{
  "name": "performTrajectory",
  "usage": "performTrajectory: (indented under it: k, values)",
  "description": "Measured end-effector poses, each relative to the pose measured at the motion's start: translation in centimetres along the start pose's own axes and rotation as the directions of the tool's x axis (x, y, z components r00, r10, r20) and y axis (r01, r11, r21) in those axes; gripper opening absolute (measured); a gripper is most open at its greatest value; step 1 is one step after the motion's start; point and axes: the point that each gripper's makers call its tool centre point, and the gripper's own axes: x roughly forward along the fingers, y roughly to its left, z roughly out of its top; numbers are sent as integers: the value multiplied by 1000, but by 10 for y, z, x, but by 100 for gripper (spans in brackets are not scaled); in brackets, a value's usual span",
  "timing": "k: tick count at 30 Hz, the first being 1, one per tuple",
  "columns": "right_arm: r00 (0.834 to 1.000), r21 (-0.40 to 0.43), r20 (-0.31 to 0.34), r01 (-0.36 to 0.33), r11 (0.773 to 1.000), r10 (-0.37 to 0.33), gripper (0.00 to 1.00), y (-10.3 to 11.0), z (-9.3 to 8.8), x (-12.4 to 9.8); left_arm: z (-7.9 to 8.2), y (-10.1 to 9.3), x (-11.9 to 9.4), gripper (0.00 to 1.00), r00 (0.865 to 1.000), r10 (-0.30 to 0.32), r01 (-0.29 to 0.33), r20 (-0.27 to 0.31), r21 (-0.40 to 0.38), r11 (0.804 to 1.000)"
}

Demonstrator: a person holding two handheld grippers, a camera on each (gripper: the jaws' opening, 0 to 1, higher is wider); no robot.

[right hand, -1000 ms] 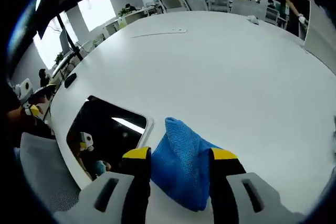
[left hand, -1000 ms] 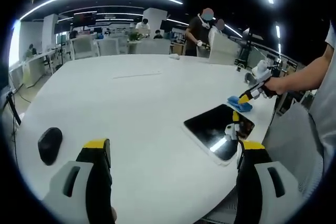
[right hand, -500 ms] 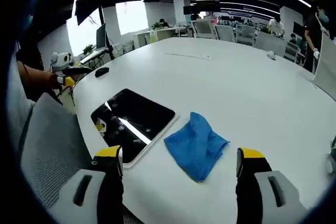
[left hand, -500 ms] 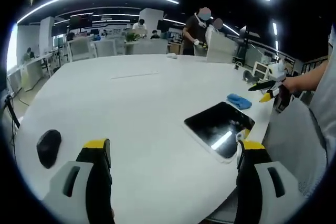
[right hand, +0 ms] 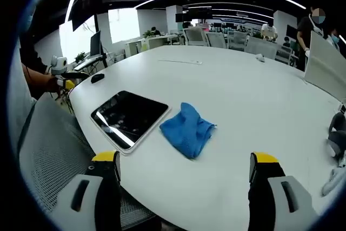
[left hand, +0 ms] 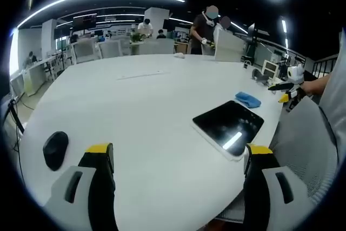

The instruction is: Wipe the mirror surface with the cleaning cloth until all visible marks leave the cleaned area.

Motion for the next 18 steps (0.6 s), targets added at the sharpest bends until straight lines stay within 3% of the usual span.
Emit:
performTrajectory:
  k: [4,6,18]
  values:
    - [1000,-14,3,-1,1000,2,98,0,12,6,-1,0,0,99,1000,0,0,-6,2,1000]
    - [1000,17,22,-5,1000,4,98,-1,17,9,0,0,0,99,1000,-3,3,-6,3,1000]
    - [1000,2,-6,-18,1000,18,98,0,13,13,-3,0,2,99,999,-5,5,-33,12,1000]
